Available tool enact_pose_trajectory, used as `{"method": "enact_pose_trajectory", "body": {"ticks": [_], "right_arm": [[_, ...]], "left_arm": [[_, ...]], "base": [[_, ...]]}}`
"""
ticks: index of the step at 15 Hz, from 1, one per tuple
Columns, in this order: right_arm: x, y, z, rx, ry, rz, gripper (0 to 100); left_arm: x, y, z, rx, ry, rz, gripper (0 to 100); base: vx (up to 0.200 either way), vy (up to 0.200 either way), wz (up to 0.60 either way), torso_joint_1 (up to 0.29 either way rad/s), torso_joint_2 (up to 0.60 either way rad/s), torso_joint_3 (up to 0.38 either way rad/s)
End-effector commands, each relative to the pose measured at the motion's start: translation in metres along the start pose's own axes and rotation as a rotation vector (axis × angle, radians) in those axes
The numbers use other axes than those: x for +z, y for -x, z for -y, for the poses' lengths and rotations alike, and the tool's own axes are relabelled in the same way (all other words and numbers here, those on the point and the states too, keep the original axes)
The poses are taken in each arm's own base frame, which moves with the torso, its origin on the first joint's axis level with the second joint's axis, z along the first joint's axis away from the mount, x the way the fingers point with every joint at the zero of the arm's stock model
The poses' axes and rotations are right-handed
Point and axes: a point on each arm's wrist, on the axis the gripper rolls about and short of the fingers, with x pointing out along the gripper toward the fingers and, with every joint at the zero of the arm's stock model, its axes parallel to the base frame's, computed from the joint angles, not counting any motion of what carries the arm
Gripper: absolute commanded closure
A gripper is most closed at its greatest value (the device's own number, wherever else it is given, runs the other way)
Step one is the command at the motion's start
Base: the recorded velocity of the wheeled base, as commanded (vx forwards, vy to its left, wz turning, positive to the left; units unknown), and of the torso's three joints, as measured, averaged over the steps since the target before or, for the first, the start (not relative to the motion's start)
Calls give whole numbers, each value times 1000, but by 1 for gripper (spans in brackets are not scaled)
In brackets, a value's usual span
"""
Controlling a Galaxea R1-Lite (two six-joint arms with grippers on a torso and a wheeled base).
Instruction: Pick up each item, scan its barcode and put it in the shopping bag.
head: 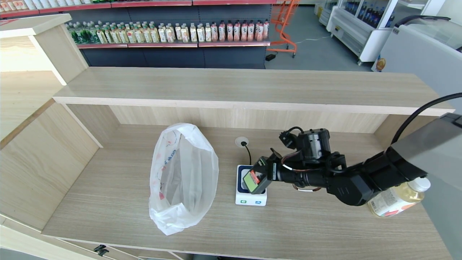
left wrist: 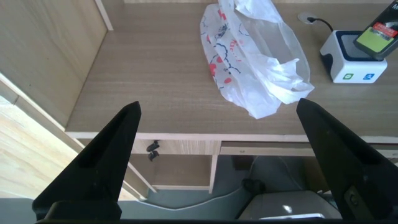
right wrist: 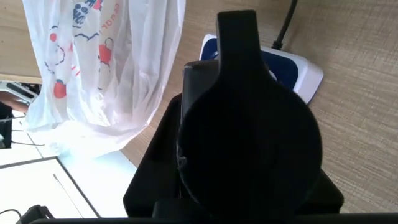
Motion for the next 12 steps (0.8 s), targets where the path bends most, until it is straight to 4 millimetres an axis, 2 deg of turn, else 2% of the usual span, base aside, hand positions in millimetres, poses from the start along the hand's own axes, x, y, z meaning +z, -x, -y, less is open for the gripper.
{"method": "enact_pose_trajectory", "body": {"ticks": [1,4,6,7,8,9,10,12], "right_arm": [[-10,-10,5,-11,-1,-34,100],[-2,-5,2,3,5,1,100],[21,20,-17,44,4,81,100],[42,49,-35,81,2,165,100],[64,90,-55,117,46,271,100],[73,120,-66,124,122,337,100],[74,146,-67,94,231,376,100],[53,175,-65,45,386,374,100]], "left_arm": [[0,0,0,0,0,0,0],[0,0,0,0,0,0,0],[0,0,0,0,0,0,0],[0,0,0,0,0,0,0],[0,0,0,0,0,0,0],[0,0,0,0,0,0,0],[0,0,0,0,0,0,0],[0,0,0,0,0,0,0]], "base": [[0,0,0,0,0,0],[0,0,0,0,0,0],[0,0,0,0,0,0],[0,0,0,0,0,0],[0,0,0,0,0,0],[0,0,0,0,0,0],[0,0,0,0,0,0],[0,0,0,0,0,0]]}}
